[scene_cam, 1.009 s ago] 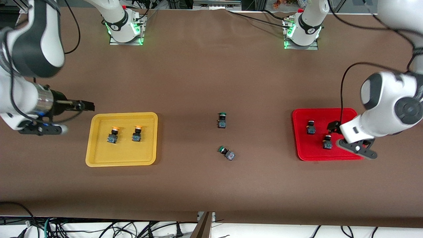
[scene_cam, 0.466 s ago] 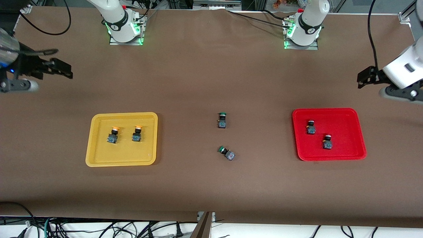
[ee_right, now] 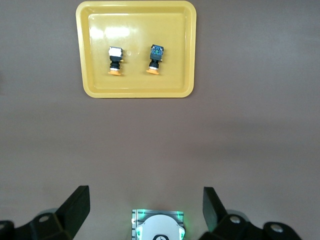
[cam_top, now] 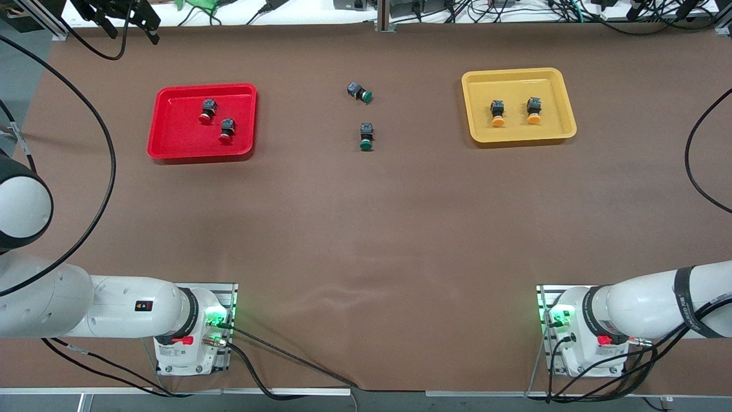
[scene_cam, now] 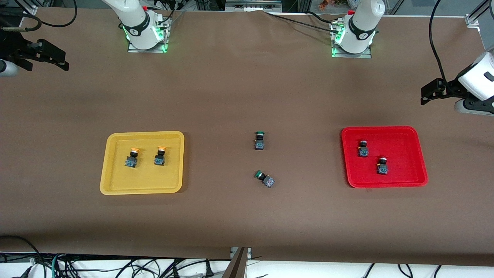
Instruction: Place red and yellow buttons in trays
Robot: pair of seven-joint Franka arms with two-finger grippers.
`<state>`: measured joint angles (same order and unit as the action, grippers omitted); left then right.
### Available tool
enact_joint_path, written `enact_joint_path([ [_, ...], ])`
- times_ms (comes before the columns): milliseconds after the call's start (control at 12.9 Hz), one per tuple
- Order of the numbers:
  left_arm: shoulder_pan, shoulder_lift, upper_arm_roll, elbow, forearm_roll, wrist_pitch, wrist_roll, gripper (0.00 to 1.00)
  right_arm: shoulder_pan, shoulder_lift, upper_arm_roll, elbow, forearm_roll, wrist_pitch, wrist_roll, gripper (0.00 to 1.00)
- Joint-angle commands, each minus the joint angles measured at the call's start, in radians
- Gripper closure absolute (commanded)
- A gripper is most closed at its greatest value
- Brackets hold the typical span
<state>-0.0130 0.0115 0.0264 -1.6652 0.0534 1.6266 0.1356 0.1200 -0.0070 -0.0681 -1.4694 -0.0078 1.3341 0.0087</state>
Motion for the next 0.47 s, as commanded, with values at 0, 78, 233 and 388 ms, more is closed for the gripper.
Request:
enact_joint_path([
  [0,0.016,-0.025,-0.016,-0.010,-0.007,-0.019,-0.016,0.00,-0.014,-0.002,0.017,-0.014,-0.038,0.002,-0.049,0.00],
  [78,0.015,-0.009,-0.016,0.014,-0.007,-0.031,-0.016,0.00,-0.011,-0.002,0.019,-0.014,-0.037,0.004,-0.039,0.00],
  [233,0.010,0.004,-0.016,0.025,-0.007,-0.031,-0.017,0.00,-0.011,-0.002,0.017,-0.012,-0.034,0.004,-0.036,0.00],
  [388,0.008,0.002,-0.016,0.025,-0.007,-0.033,-0.016,0.00,-0.014,-0.001,0.014,-0.012,-0.031,0.002,-0.035,0.00],
])
